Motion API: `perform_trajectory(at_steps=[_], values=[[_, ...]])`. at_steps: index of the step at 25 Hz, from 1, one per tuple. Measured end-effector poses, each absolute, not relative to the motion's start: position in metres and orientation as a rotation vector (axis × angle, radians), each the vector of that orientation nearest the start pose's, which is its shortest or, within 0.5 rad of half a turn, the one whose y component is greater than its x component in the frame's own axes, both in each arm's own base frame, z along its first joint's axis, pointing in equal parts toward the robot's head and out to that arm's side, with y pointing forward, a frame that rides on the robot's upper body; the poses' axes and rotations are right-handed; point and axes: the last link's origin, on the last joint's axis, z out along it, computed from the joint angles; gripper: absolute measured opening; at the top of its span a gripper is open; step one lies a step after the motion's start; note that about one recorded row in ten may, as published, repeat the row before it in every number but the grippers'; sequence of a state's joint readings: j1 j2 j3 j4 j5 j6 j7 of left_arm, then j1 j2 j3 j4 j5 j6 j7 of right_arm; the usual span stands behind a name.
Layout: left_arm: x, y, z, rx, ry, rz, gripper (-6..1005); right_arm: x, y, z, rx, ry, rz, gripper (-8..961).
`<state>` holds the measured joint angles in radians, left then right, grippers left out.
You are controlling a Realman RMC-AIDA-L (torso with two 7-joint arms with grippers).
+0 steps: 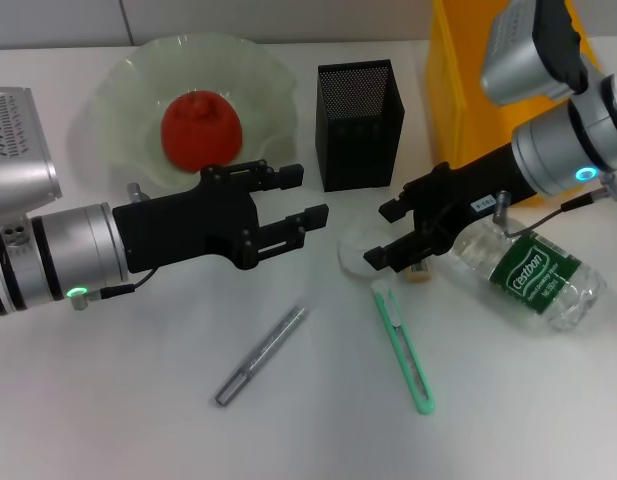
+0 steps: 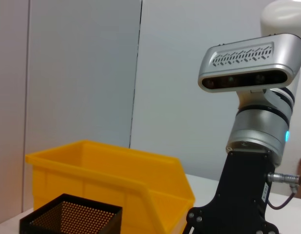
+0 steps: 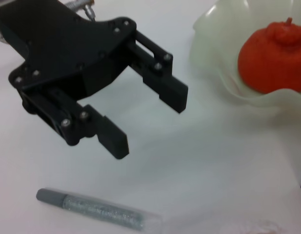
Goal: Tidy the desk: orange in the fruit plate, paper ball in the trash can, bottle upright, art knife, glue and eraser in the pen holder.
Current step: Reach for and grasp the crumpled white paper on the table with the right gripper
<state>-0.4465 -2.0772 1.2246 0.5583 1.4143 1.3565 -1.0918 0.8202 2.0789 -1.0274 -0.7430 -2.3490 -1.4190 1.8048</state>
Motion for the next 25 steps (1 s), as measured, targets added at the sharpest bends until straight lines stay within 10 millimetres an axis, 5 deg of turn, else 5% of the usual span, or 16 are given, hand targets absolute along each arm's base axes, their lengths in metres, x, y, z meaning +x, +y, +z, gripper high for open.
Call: perform_trajectory(at_steps=[25], values=[[-0.241, 0.319, -0.049, -2.667, -0.377, -0.843, 559, 0.198, 0.387, -0.059, -2.940, 0.562, -0.014, 757]])
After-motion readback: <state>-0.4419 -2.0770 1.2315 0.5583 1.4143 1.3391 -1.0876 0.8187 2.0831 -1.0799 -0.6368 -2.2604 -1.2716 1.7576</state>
